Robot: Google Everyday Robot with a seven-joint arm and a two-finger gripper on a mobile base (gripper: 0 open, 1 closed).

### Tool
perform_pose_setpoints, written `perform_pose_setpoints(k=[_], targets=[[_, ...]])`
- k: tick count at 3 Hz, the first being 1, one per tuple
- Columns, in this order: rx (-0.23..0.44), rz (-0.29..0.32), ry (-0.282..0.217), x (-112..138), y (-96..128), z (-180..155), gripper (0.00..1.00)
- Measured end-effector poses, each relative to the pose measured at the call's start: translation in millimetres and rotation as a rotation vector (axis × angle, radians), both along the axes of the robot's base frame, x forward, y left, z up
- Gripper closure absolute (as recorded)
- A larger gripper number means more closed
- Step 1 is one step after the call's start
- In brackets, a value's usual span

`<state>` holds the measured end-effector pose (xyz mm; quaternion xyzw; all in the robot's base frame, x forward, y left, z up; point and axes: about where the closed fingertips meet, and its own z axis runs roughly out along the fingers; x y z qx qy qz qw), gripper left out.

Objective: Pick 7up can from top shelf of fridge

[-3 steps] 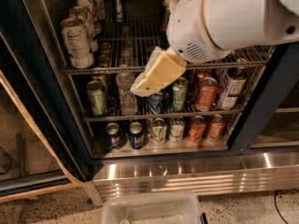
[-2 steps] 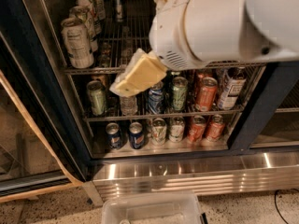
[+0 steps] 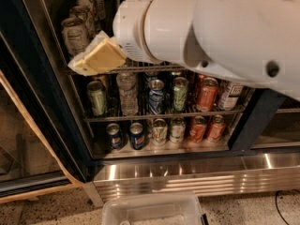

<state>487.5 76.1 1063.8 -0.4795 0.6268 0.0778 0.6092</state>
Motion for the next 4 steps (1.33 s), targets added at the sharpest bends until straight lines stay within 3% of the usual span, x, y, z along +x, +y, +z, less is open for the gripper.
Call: perform_pose_setpoints(k=[1,2,3,4], targets=[[0.118,0.064,-0.007,14.9,35.5,7.9,0.0],[0.241,0.163,0.035,20.1,65.2,4.3,0.0],[0.346,0.226,0.083,18.3,82.0,-9.2,0.0],[0.403,0.269,0.107,6.8,93.7,-18.5,0.0]])
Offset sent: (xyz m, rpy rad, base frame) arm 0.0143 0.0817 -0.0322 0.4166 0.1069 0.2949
